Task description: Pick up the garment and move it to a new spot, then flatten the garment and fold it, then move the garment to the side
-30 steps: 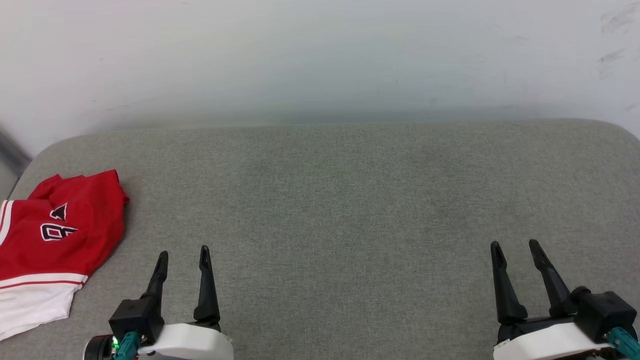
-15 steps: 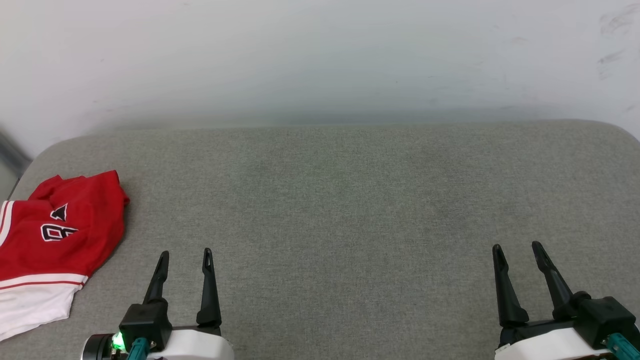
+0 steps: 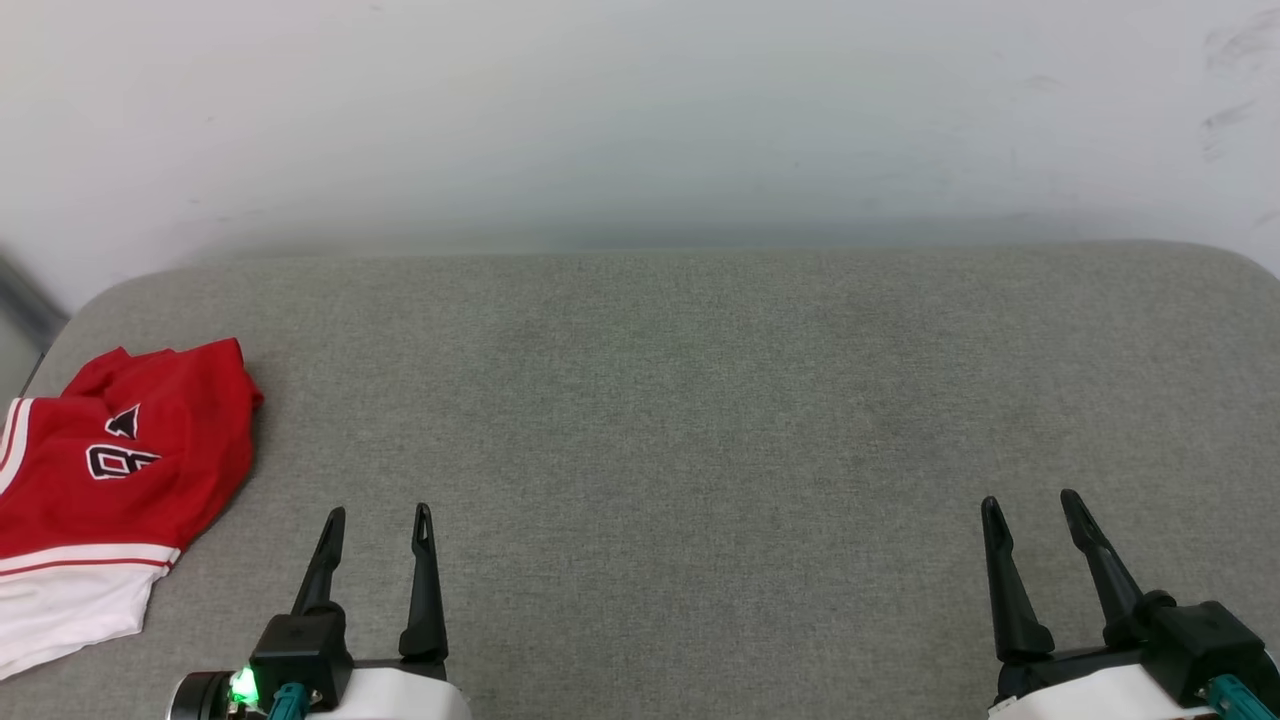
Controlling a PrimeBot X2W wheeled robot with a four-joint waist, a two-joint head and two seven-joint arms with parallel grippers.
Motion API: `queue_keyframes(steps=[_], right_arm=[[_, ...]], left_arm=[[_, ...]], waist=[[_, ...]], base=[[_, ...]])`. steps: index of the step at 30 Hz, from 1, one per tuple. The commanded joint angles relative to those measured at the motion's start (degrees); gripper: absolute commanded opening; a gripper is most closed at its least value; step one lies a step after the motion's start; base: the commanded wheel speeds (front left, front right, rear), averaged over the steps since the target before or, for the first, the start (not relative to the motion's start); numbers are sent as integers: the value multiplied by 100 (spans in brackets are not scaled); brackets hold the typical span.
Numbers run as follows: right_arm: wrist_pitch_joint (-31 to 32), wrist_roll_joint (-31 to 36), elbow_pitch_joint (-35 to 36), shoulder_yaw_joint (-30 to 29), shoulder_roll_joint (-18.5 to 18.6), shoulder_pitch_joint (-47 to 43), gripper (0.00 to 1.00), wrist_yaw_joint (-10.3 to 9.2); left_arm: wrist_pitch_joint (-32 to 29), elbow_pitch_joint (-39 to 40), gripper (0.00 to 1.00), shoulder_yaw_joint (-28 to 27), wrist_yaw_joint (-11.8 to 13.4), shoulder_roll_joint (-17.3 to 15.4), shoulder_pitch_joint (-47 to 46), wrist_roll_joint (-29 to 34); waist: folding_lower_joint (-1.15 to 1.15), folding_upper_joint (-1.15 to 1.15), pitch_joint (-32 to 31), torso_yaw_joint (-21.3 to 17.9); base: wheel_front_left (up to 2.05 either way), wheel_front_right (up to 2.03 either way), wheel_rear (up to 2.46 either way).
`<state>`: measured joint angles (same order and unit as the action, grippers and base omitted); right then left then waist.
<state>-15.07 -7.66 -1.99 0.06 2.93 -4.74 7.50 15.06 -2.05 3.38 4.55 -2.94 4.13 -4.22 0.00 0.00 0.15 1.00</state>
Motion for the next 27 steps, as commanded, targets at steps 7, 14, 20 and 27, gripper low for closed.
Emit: queue_keyframes(steps=[7,14,20,27], right_arm=[[-16,-33,-2,-20,-9,-42,100,-2],[-15,-24,57,10,-9,-68,100,-2],[-15,-49,74,47,-9,-112,100,-2],[-15,-21,89,91,-9,-103,100,-2]], left_arm=[[17,-57,100,23,40,7,-32,-32],[17,-68,100,-58,4,7,-34,-22],[17,-89,100,-123,-40,7,-23,-68],[17,-138,100,-225,-68,7,-66,-132]], waist=[[0,0,18,119],[0,0,37,452],[0,0,49,872],[0,0,71,1425]], base=[[0,0,0],[0,0,0],[0,0,0],[0,0,0]])
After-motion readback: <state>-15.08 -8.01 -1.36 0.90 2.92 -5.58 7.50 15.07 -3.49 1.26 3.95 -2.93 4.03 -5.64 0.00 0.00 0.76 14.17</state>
